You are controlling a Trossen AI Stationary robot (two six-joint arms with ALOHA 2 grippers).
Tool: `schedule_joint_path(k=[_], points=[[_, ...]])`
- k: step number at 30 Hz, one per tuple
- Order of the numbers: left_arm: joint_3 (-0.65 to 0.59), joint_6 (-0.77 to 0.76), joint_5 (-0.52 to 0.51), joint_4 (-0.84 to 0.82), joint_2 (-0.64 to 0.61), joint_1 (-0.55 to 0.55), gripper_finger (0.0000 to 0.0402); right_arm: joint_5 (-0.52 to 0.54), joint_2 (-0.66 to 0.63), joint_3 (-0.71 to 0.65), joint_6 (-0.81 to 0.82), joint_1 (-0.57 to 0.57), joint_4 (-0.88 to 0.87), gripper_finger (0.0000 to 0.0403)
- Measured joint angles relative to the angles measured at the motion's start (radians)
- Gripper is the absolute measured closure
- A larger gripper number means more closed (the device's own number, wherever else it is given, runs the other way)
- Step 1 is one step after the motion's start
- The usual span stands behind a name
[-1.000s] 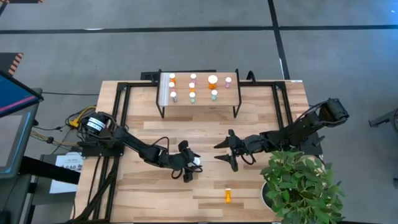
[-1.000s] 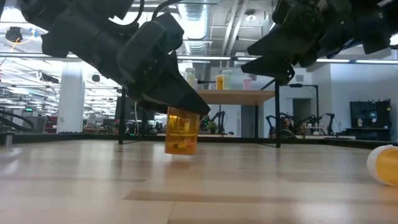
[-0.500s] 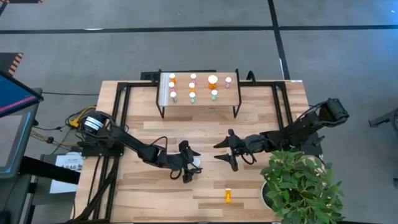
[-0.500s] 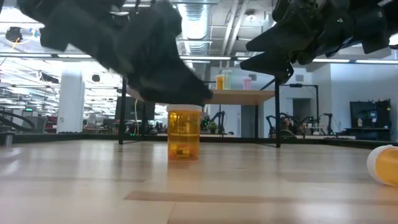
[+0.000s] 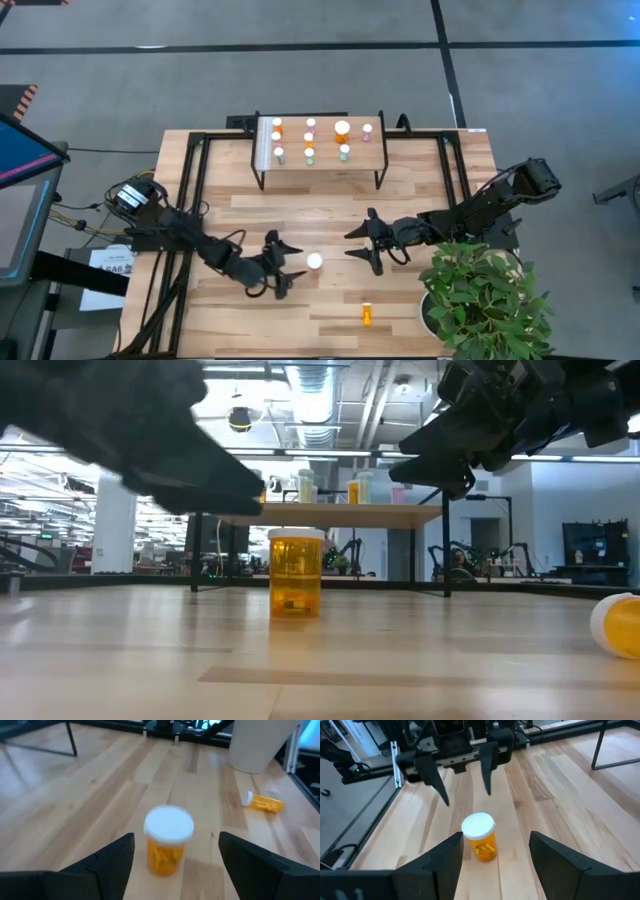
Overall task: Pick and place medicine bottles onto shelf by color
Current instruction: Put the big orange pill bottle on the shelf
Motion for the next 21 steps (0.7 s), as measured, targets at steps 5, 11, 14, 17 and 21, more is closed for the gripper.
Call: schedule_joint_path(k=[5,11,14,17,21], points=[[-0.085,-0.068,-0.027,0.121,0.025,-0.015,0.0126,0.000,0.000,0.000,0.002,0.000,-0.002,0.0152],[-0.012,-0.077,-0.010,0.121,0.157,-0.002,0.0126,0.000,0.000,0.000,0.064,0.000,0.004,0.0152],[0.030,-0.060,-0.009,0.120,0.210,0.006,0.0126,0.000,0.000,0.001,0.114,0.000,0.010,0.0152],[0.064,-0.057,0.006,0.121,0.252,0.024,0.0126,0.000,0.000,0.002,0.140,0.000,0.006,0.0152],[0.087,-0.057,0.020,0.118,0.283,0.045,0.0126,0.000,0.000,0.002,0.191,-0.005,-0.010,0.0152]])
